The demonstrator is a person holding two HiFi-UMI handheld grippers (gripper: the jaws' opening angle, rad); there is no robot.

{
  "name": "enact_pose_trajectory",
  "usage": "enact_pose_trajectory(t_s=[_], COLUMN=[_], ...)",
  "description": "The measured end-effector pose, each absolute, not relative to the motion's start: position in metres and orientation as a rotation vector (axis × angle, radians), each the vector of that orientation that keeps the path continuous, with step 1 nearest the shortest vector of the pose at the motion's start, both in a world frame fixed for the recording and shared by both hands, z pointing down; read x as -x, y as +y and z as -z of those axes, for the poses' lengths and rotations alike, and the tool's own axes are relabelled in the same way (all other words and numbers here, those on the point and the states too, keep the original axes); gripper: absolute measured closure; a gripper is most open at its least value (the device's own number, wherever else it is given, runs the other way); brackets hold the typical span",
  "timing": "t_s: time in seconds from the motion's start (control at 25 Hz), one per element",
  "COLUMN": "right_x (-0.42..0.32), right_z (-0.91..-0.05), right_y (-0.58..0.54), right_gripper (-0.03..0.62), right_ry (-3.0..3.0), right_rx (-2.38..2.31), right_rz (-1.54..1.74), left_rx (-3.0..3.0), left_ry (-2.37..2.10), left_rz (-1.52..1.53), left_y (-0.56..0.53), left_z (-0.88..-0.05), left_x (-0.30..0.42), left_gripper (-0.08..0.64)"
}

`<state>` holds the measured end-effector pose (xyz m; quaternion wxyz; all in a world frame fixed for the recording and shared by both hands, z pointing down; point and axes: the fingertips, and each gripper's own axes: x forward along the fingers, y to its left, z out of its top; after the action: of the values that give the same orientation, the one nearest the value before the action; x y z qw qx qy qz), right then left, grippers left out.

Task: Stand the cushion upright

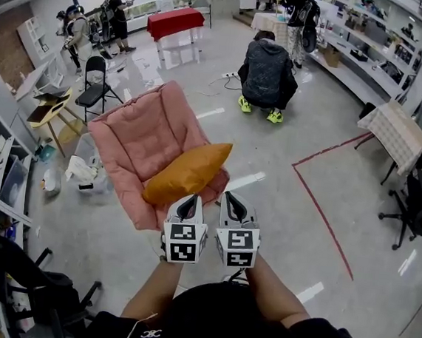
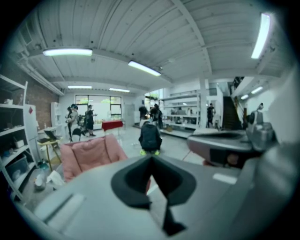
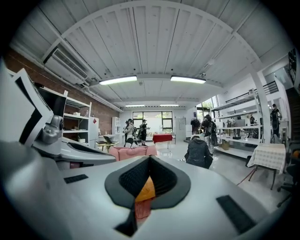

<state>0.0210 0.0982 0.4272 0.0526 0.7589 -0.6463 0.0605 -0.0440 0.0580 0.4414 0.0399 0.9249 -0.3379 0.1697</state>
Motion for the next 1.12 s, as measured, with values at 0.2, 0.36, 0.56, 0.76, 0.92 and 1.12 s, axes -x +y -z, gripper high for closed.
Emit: enact_pose_trajectory(t_s=[0.2, 0.36, 0.56, 0.76, 0.92, 1.12], right_x=[-0.049, -0.066, -0.080, -0.083, -0.093, -0.111], right_z=[-0.433, -0.439, -0.445, -0.449, -0.458, -0.461], right_y=[0.097, 0.099, 0.098, 0.089, 0.080, 0.065], right_gripper=[0.595, 0.595, 0.595, 0.595, 0.595, 0.595], right_ry=[-1.999, -2.017, -2.046, -2.069, -2.059, -2.029], right_rx=[-2.276, -2.253, -2.236, -2.228, -2.224, -2.219], right_rz=[-0.183, -0.195, -0.248, -0.268, -0.299, -0.287], left_rx=[-2.802, -2.785, -2.774, -2.748, -2.743, -2.735], left_ry=[-1.071, -1.086, -1.110, -1.120, -1.103, -1.077], left_rz=[-0.521, -0.530, -0.575, -0.578, -0.589, -0.565], left_y=[0.051, 0.056, 0.060, 0.048, 0.039, 0.021], left_z=[-0.449, -0.456, -0.457, -0.460, -0.467, -0.472], left_x=[0.018, 0.000, -0.012, -0.014, -0.022, -0.039], left_gripper=[0.563, 0.563, 0.563, 0.563, 0.564, 0.563])
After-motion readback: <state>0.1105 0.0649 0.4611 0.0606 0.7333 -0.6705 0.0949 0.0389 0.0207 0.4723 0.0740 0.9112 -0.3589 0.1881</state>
